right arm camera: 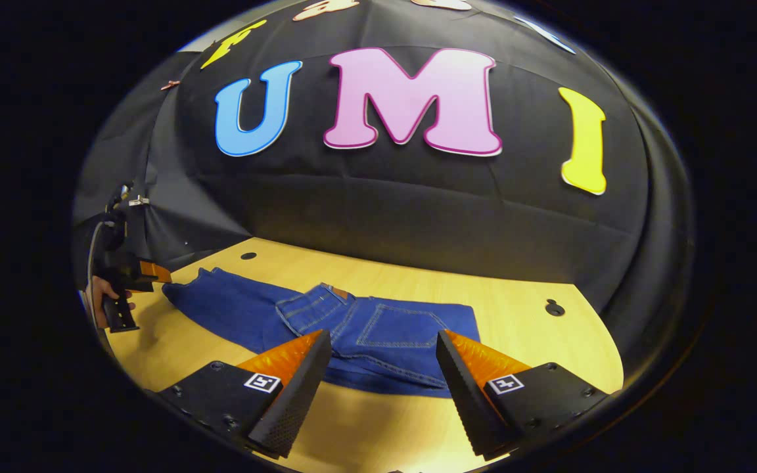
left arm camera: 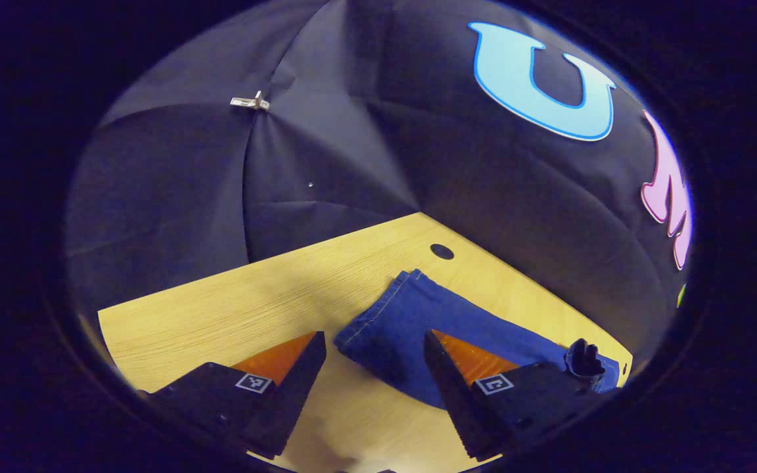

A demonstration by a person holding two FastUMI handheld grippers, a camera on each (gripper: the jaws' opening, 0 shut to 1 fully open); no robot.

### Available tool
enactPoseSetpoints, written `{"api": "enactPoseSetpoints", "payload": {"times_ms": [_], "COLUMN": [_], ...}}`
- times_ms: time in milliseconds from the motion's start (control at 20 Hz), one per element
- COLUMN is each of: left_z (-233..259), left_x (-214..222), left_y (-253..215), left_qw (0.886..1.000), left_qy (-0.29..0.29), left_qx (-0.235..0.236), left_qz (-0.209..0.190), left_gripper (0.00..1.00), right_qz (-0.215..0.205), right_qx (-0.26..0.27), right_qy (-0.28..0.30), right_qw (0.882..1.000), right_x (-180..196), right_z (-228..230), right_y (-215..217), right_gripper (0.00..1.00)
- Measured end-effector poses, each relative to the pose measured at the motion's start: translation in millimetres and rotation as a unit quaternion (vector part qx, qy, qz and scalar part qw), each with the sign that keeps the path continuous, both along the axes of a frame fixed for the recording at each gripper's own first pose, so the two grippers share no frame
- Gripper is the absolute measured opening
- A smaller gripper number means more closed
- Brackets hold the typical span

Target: Grasp the waist and the cuffs of the jeans and fold them to make the two legs overlap; first hold the waist and fold one-third of the jeans toward the cuffs, then hold the cuffs and fold the remaining one-third in the same direction to finish folding.

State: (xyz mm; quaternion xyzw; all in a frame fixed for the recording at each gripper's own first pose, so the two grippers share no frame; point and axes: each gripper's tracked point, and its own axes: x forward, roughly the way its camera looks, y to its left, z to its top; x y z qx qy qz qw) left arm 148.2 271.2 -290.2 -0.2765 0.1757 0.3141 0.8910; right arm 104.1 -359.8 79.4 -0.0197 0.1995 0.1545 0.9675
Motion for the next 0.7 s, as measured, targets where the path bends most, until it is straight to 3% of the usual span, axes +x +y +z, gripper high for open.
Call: {"api": "enactPoseSetpoints", "payload": {"times_ms": [100,150,250,300,450,500,550,700], "left_z": [-20,-31,-31,-33,-42,-41,-41,-39], "left_x": [16,20,22,25,32,35,39,49], "left_y": [-2,-4,4,1,-2,-1,-4,-11], "left_qw": [0.999,0.998,0.999,0.999,0.999,0.999,0.999,0.998], "left_qy": [-0.001,0.009,0.017,0.021,0.049,0.054,0.048,0.005], "left_qx": [-0.038,-0.054,-0.035,-0.036,-0.01,-0.006,-0.008,-0.046], "left_qz": [0.001,0.002,0.018,0.017,0.004,-0.001,-0.013,-0.033], "left_gripper": [0.96,0.96,0.98,0.91,0.88,0.74,0.66,0.34], "right_qz": [-0.027,-0.044,-0.046,-0.043,-0.031,-0.028,-0.026,-0.031], "right_qx": [-0.024,-0.039,-0.049,-0.051,-0.046,-0.041,-0.036,-0.018], "right_qy": [0.002,-0.023,-0.044,-0.043,-0.028,-0.019,-0.005,0.028], "right_qw": [0.999,0.998,0.997,0.997,0.998,0.999,0.999,0.999], "right_x": [-8,-6,-11,-19,-29,-35,-41,-61], "right_z": [-7,-1,7,6,-11,-22,-34,-63], "right_y": [-25,-38,-40,-40,-34,-30,-27,-22], "right_gripper": [0.98,0.98,0.97,0.97,0.97,0.97,0.98,0.98]}}
